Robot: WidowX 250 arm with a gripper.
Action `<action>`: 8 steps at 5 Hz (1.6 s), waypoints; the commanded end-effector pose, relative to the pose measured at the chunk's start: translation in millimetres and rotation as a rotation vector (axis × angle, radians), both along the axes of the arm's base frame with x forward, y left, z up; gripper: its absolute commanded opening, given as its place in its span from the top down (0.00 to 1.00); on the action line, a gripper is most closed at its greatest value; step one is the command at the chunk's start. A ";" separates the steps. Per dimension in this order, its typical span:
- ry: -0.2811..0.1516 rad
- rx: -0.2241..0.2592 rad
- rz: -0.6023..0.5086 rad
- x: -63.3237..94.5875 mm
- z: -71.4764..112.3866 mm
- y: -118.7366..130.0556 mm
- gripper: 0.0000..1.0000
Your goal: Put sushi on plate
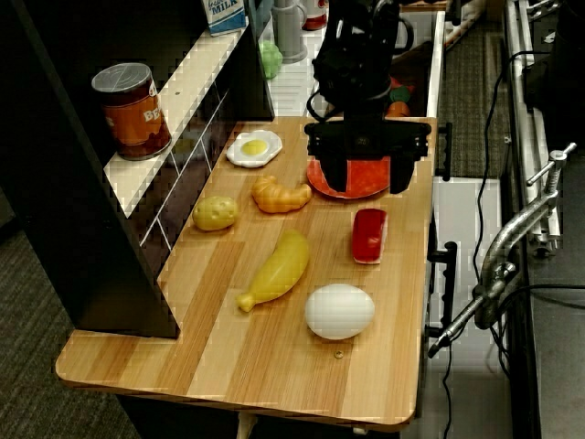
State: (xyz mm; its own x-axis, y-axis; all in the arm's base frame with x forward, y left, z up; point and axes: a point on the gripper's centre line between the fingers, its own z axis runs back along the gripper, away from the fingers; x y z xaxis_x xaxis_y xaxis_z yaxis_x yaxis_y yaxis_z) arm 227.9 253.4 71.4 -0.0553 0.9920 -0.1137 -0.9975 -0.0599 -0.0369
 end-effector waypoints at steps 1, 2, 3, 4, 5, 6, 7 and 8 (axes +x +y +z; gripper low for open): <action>-0.025 0.047 0.022 6.1 10.3 16.7 0.00; -0.028 0.048 0.020 7.6 10.4 16.2 0.00; -0.037 0.056 0.015 7.4 7.4 16.4 0.00; -0.049 0.069 0.002 6.9 4.6 16.5 0.00; -0.070 0.094 -0.016 4.9 -2.0 17.6 0.00; -0.080 0.128 -0.040 1.2 -13.0 19.0 0.00; -0.051 0.140 -0.054 -0.6 -20.3 20.4 0.00; -0.032 0.145 -0.070 -4.9 -25.7 20.4 0.00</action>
State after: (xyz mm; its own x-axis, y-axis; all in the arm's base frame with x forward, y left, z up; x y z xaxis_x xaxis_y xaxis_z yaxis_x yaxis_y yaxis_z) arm 222.1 269.9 37.0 0.0201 0.9997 0.0102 -0.9981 0.0207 -0.0584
